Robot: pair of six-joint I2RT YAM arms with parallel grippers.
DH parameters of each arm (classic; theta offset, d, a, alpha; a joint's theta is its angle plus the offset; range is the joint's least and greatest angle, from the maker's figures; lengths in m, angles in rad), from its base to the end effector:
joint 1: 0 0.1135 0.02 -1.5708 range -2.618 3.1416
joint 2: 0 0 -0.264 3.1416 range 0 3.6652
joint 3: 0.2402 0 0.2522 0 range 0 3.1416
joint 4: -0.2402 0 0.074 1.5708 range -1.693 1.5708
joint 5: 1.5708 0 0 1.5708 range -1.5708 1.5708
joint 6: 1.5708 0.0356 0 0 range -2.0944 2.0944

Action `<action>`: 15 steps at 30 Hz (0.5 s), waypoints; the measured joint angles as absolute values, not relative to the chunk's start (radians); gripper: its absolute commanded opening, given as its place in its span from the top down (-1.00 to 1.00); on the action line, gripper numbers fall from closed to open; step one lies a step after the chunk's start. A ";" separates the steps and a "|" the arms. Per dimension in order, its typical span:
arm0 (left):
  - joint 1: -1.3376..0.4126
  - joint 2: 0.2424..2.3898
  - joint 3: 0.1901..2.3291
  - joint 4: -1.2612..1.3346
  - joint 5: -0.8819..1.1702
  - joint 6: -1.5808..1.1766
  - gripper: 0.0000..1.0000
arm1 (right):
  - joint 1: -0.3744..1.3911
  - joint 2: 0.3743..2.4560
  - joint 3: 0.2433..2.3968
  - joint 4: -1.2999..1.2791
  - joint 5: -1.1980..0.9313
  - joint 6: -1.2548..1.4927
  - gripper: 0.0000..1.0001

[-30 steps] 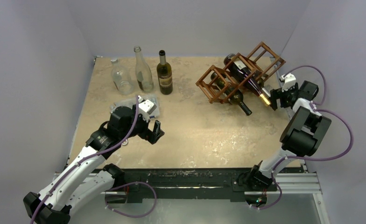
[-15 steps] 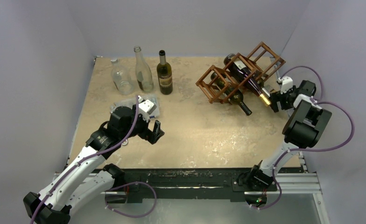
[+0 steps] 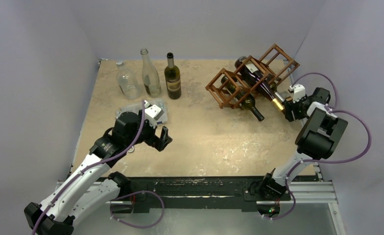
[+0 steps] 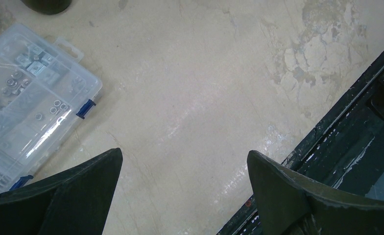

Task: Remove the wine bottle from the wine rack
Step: Pick up the wine bottle from the center of the board.

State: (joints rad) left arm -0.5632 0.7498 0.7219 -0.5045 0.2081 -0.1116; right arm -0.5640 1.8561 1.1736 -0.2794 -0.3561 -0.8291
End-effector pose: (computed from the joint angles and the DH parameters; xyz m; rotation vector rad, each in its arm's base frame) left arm 0.1374 -0.0954 0.2913 0.6061 2.0656 -0.6183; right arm 0.3309 -0.1946 0.1708 -0.4611 2.4104 -0.1557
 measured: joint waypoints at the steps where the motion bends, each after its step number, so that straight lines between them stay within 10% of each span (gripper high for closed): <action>1: -0.563 0.748 0.722 -0.505 0.208 -0.112 -1.00 | -0.564 1.832 1.150 -0.283 -0.347 -0.827 1.00; 15: -0.563 0.713 0.722 -0.506 0.208 -0.112 -1.00 | -0.570 1.493 1.078 -0.345 -0.225 -0.763 1.00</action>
State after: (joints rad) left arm -0.5632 0.7132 0.7219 -0.5064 0.2085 -0.1116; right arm -0.5697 1.4933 1.0779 -0.3450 -0.2249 -0.7628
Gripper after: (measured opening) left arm 0.998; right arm 0.682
